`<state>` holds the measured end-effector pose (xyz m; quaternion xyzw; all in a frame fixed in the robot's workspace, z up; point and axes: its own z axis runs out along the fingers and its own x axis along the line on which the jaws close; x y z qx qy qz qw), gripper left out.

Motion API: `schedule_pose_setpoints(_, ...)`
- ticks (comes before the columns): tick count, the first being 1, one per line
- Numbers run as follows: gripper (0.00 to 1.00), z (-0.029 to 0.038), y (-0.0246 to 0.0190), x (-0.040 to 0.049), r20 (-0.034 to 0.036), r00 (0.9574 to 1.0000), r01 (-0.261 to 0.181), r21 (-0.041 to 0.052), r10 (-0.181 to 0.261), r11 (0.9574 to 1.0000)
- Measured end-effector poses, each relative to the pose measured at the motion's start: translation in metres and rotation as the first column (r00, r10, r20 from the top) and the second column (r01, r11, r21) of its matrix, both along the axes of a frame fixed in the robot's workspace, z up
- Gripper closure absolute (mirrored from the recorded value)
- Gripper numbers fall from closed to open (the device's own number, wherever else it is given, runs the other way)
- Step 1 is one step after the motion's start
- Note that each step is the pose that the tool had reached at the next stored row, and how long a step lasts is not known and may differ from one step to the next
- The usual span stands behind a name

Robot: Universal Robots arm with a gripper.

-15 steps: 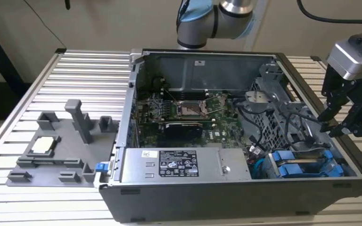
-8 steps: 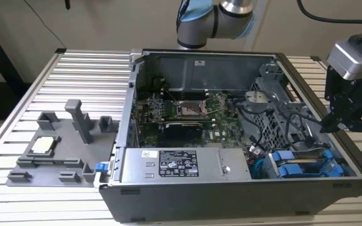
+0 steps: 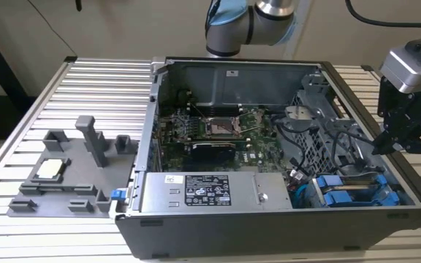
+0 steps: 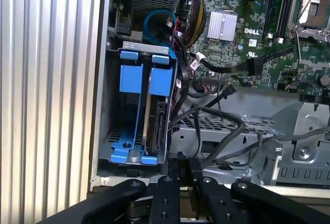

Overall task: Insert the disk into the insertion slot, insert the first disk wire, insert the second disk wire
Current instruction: 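Insert the first disk wire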

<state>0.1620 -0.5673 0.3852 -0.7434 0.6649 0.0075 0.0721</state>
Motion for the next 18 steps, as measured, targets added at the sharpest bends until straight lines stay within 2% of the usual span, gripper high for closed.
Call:
schedule_pose_setpoints(3,0.81,0.0,0.0,0.0,0.0,1.0,0.0,-0.0004,0.0,1.0)
schedule_pose_setpoints(4,0.81,-0.0002,0.0,0.0002,-0.0032,1.0,0.0,-0.0061,0.0,1.0)
schedule_pose_setpoints(8,0.81,-0.0005,0.0,0.0006,-0.0324,0.9995,-0.001,-0.0319,0.0,0.9995)
schedule_pose_setpoints(11,0.81,-0.0024,0.0001,0.0009,-0.0471,0.9989,-0.001,-0.0369,-0.001,0.9993)
schedule_pose_setpoints(14,0.81,-0.005,0.0002,0.0011,-0.0588,0.9983,-0.002,-0.0387,-0.001,0.9992)
schedule_pose_setpoints(18,0.81,-0.0097,0.0002,0.0016,-0.0601,0.9979,0.023,-0.0389,-0.025,0.999)
